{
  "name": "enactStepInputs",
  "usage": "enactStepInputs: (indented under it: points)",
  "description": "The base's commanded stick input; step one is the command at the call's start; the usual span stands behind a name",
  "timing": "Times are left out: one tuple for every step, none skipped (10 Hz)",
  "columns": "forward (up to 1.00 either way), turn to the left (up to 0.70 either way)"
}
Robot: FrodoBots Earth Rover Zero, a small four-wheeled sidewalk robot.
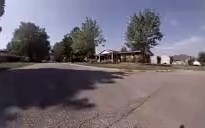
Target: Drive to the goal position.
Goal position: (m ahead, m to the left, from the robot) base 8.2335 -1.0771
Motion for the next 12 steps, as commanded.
enactStepInputs:
  points:
    - [0.69,0.03]
    - [0.69,0.03]
    - [0.69,0.03]
    - [0.69,0.03]
    - [0.69,0.03]
    - [0.69,0.03]
    - [0.69,0.03]
    - [0.69,0.03]
    - [0.69,0.03]
    - [0.69,0.03]
    - [0.69,0.03]
    - [0.69,0.03]
